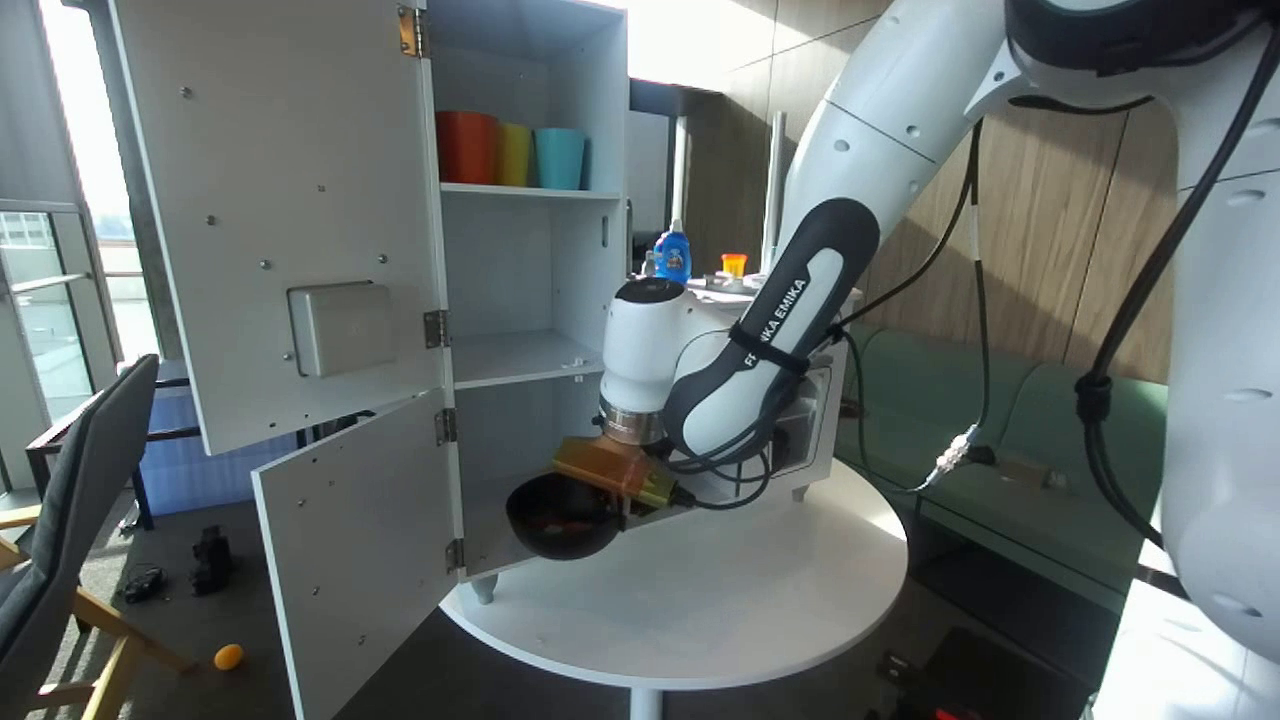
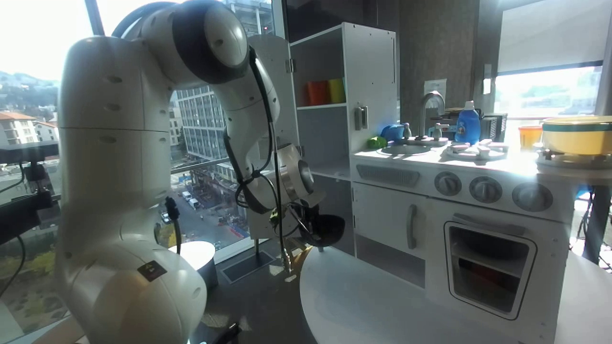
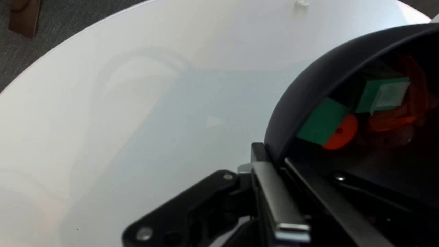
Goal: Open the bottom left cabinet door, remove the black bowl, put it in the middle left drawer and close the cabinet door of the bottom left drawer
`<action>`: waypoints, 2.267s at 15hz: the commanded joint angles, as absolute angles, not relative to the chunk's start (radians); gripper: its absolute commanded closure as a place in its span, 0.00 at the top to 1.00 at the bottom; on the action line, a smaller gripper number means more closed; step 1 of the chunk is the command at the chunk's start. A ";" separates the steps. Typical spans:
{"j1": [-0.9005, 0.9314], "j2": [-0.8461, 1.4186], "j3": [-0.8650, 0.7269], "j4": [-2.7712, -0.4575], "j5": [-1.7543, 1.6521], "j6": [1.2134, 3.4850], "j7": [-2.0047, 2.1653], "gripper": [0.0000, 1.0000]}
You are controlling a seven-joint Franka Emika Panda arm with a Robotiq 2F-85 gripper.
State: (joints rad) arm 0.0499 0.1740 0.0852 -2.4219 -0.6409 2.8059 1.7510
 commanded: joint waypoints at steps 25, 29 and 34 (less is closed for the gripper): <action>-0.011 -0.367 0.290 -2.309 -0.283 2.333 1.164 0.01; -0.057 -0.221 0.285 -2.184 -0.343 2.314 1.233 0.01; -0.031 -0.064 0.230 -2.010 -0.352 2.288 1.297 0.01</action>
